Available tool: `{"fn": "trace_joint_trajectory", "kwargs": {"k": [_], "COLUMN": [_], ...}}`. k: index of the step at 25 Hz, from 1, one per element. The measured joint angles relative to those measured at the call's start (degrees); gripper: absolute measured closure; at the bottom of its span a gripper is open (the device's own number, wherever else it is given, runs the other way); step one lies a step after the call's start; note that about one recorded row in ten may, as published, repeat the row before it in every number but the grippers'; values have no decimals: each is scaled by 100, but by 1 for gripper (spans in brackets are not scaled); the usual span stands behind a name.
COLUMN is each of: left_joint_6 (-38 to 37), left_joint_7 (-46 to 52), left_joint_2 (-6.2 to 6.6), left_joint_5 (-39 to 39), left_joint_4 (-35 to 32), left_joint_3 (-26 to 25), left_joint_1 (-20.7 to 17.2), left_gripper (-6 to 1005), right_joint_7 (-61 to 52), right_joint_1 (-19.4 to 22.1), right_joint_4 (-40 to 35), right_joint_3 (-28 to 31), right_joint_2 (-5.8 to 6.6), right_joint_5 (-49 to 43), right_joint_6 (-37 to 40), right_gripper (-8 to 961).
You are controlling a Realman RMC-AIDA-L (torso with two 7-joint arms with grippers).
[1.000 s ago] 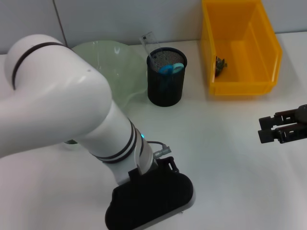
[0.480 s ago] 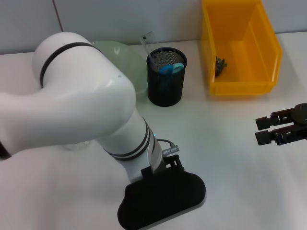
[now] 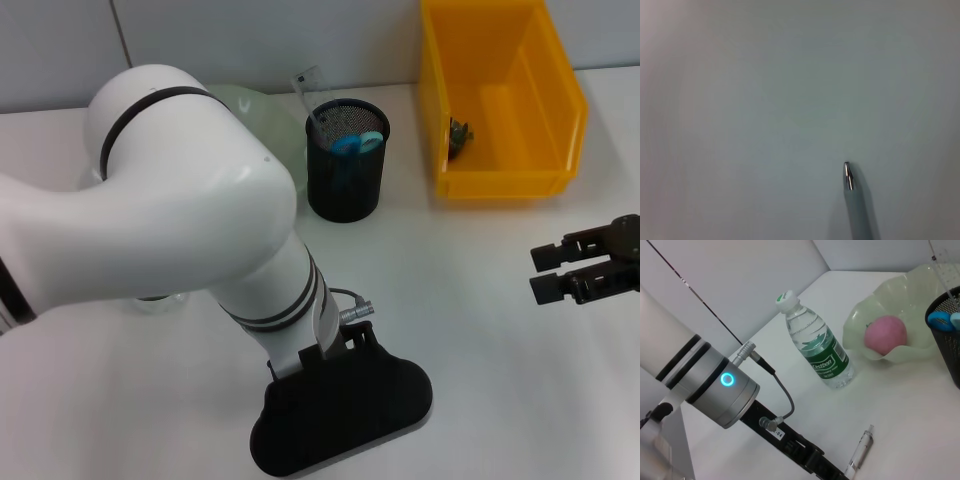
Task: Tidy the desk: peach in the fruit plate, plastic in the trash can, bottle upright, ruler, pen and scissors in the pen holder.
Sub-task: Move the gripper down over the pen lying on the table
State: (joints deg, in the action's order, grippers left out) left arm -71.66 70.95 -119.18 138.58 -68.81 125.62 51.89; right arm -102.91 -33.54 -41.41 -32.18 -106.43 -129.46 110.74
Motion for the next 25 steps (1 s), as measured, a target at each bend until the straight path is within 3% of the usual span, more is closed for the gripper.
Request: {"fn": "trace_joint_trajectory", "kwargs": {"k": [2, 25], "left_joint_6": [0, 269], "left_joint_7": [26, -20], "left_joint_2": [0, 0], "left_joint_5": [-2, -147], "left_joint_4": [42, 266], "left_joint_3": [18, 141], "left_joint_1": [46, 130], "left_gripper": [537, 579], "right_joint_7": [0, 58], "right_joint_1": [-18, -46], "right_joint_4": [1, 5], "right_joint_3": [-8, -69], "right_joint_2": [0, -9], "right_joint_5": [0, 1], "right_joint_6": [0, -35], "right_gripper": [197, 197]}}
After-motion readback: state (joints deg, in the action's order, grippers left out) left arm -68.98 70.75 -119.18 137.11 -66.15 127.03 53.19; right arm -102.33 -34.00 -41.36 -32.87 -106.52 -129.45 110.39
